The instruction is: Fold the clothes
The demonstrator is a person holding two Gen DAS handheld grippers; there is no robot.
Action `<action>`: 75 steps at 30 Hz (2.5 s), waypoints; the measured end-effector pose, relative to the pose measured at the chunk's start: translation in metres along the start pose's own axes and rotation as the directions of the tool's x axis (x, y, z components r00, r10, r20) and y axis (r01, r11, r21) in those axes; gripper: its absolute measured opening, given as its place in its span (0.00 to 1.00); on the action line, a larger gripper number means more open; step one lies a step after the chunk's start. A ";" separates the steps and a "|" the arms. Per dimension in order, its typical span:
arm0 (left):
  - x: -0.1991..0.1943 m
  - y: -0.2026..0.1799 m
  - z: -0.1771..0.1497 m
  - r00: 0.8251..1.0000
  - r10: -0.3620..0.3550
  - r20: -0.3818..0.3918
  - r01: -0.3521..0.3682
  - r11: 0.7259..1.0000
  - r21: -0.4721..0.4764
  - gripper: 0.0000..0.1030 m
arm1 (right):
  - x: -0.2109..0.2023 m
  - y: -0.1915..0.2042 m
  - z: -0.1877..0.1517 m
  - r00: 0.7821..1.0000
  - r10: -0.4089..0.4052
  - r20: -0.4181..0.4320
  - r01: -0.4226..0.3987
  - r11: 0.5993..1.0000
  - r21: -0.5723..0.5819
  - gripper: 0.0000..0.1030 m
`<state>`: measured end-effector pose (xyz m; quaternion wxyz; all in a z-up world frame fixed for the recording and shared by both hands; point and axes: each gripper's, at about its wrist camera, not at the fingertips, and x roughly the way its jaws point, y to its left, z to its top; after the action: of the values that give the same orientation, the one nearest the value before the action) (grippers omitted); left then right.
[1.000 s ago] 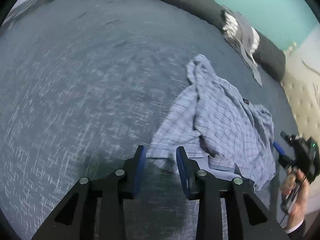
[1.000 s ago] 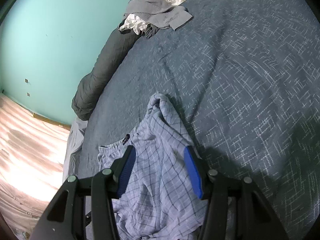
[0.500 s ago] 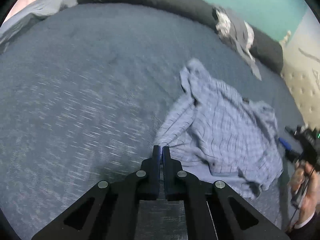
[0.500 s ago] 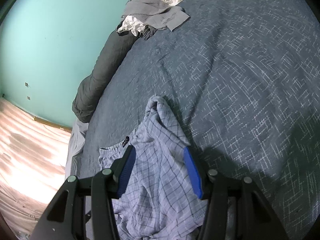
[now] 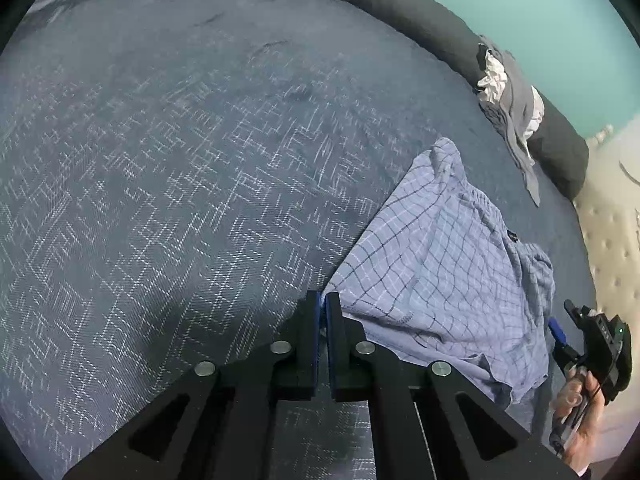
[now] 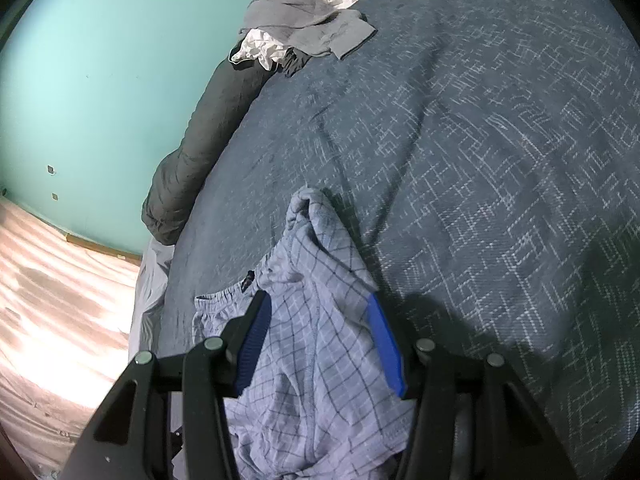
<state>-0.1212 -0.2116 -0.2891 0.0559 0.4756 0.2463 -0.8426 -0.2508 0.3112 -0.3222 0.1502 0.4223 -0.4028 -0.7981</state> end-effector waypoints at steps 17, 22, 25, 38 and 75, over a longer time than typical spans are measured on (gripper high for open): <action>0.053 -0.099 0.054 1.000 0.018 0.010 -0.020 0.951 0.309 0.41 | -0.003 -0.007 0.005 1.000 -0.002 0.009 0.002 1.000 0.012 0.50; 0.073 -0.105 0.064 1.000 0.019 -0.005 -0.016 0.949 0.315 0.37 | -0.011 -0.017 0.013 0.999 -0.010 0.043 0.008 0.999 0.035 0.50; 0.080 -0.110 0.065 1.000 0.016 -0.012 -0.011 0.942 0.337 0.03 | -0.014 -0.022 0.017 0.998 -0.015 0.058 0.012 0.999 0.049 0.50; 0.067 -0.081 0.093 0.997 0.052 0.049 -0.063 0.966 0.249 0.02 | -0.012 -0.023 0.018 0.999 -0.011 0.046 0.009 0.998 0.055 0.50; 0.097 -0.110 0.139 0.994 -0.108 0.005 0.100 0.942 0.321 0.43 | 0.014 0.021 0.045 0.996 -0.067 -0.067 0.062 0.996 -0.068 0.51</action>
<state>-0.3177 -0.1670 -0.2706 -0.0638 0.4551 0.1302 -0.8785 -0.2969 0.3136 -0.2996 0.1519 0.4572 -0.3567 -0.8004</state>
